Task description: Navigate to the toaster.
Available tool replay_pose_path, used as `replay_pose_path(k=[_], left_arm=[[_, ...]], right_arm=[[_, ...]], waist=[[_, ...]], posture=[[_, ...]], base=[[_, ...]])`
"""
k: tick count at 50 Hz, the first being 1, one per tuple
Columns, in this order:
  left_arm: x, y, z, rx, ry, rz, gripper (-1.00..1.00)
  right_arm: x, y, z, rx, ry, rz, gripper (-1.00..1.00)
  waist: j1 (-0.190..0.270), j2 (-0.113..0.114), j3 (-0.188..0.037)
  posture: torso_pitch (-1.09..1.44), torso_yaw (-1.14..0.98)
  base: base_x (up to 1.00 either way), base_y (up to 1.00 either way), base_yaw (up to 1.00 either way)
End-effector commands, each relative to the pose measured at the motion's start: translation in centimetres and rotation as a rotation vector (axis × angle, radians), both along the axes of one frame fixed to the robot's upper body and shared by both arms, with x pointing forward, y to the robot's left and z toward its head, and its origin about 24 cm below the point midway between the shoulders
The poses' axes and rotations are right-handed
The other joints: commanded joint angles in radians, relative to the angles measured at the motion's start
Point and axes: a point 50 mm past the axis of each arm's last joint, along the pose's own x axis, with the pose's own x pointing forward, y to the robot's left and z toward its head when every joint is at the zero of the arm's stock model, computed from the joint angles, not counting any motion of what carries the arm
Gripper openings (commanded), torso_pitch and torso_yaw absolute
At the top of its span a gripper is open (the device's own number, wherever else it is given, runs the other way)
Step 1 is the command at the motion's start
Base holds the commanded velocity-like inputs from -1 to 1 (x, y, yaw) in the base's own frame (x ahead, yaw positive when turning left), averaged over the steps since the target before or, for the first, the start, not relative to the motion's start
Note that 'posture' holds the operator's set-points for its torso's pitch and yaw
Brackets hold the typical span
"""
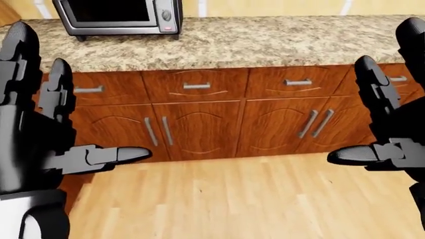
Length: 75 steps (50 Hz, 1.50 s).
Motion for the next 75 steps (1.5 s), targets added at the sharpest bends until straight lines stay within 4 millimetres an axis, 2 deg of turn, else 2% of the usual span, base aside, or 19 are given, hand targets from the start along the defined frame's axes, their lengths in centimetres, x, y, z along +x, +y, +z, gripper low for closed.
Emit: replay_pose_path(k=[1,3,5,6,8,15,18,28,31,32,34,41,44,52,55,57,66,69,75], left_arm=[[-0.34,-0.08,0.66,0.011,-0.053,-0.003,1.0],[-0.33,-0.08,0.66,0.009,-0.052,-0.002,1.0],[-0.33,-0.07,0.66,0.01,-0.053,-0.002,1.0],[-0.3,-0.08,0.59,0.011,-0.052,-0.001,1.0],[-0.29,-0.09,0.61,0.012,-0.051,-0.002,1.0],[-0.2,-0.12,0.92,0.005,-0.048,-0.008,1.0],[-0.16,-0.14,0.99,0.007,-0.048,-0.005,1.0],[-0.16,0.05,0.47,0.007,-0.045,0.0,1.0],[-0.11,0.03,0.31,0.007,-0.045,0.0,1.0],[-0.12,0.04,0.32,0.007,-0.045,0.001,1.0],[-0.13,-0.01,0.38,0.008,-0.046,0.001,1.0],[-0.03,-0.08,0.28,0.01,-0.042,-0.003,1.0],[-0.08,-0.02,0.41,0.008,-0.042,0.0,1.0],[-0.19,0.08,0.35,0.007,-0.041,0.002,1.0],[-0.27,0.18,0.4,0.006,-0.043,0.004,1.0],[-0.25,0.13,0.4,0.009,-0.042,0.003,1.0],[-0.27,0.18,0.2,0.007,-0.041,0.007,1.0],[-0.23,0.12,0.15,0.007,-0.04,0.006,1.0],[-0.14,-0.05,0.17,0.01,-0.038,0.0,1.0]], right_arm=[[-0.22,-0.28,0.68,0.003,-0.047,-0.021,1.0],[-0.2,-0.26,0.64,0.004,-0.045,-0.02,1.0],[-0.18,-0.27,0.61,0.003,-0.046,-0.021,1.0],[-0.17,-0.26,0.59,0.003,-0.046,-0.021,1.0],[-0.15,-0.25,0.58,0.003,-0.044,-0.022,1.0],[-0.19,-0.22,0.78,0.001,-0.041,-0.023,1.0],[-0.15,-0.21,0.75,0.0,-0.04,-0.023,1.0],[-0.06,-0.2,0.5,0.002,-0.04,-0.022,1.0],[-0.05,-0.27,0.38,0.003,-0.038,-0.024,1.0],[-0.07,-0.3,0.39,0.004,-0.039,-0.024,1.0],[-0.05,-0.32,0.31,0.005,-0.039,-0.024,1.0],[-0.04,-0.26,0.34,0.01,-0.035,-0.02,1.0],[-0.07,-0.3,0.35,0.011,-0.034,-0.02,1.0],[-0.05,-0.32,0.27,0.009,-0.031,-0.024,1.0],[-0.12,-0.41,0.3,0.009,-0.03,-0.025,1.0],[-0.07,-0.35,0.24,0.008,-0.03,-0.024,1.0],[-0.12,-0.4,0.15,0.005,-0.025,-0.02,1.0],[-0.12,-0.4,0.15,0.005,-0.025,-0.019,1.0],[-0.1,-0.34,0.21,0.009,-0.027,-0.017,1.0]], waist=[[-0.002,0.004,-0.003],[0.0,-0.027,-0.004],[-0.002,-0.093,-0.021],[-0.008,-0.06,-0.011],[-0.01,-0.066,-0.003],[-0.008,-0.007,0.005],[-0.012,0.057,-0.009],[-0.003,-0.007,-0.004],[-0.001,-0.071,-0.018],[0.002,-0.075,-0.023],[-0.006,-0.063,0.0],[-0.006,-0.01,0.005],[-0.009,0.049,-0.005],[0.001,0.017,-0.009],[0.003,-0.023,-0.005],[0.002,-0.083,-0.023],[-0.006,-0.011,0.007],[-0.009,0.041,0.003],[0.001,0.037,-0.017]], posture=[[0.0,0.0],[0.0,0.0],[0.0,0.0],[0.0,0.0],[0.0,0.0],[0.0,0.0],[0.0,0.0],[0.0,0.0],[0.0,0.0],[0.0,0.0],[0.0,0.0],[0.0,0.0],[0.0,0.0],[0.0,0.0],[0.0,0.0],[0.0,0.0],[0.0,0.0],[0.0,0.0],[0.0,0.0]], base=[[0.0,-0.14,0.0],[0.0,-0.14,0.0],[0.0,-0.14,0.0],[0.0,-0.14,0.0],[0.0,-0.14,0.0],[0.0,-0.14,0.0],[0.0,-0.14,0.0],[0.0,-0.12,0.0],[0.0,-0.19,0.0],[0.0,-0.2,0.0],[0.0,-0.2,0.0],[0.0,-0.21,0.0],[0.0,-0.23,0.0],[0.0,-0.24,0.0],[0.0,-0.28,0.0],[0.0,-0.3,0.0],[0.0,-0.31,0.0],[0.0,-0.36,0.0],[0.0,-0.35,0.0]])
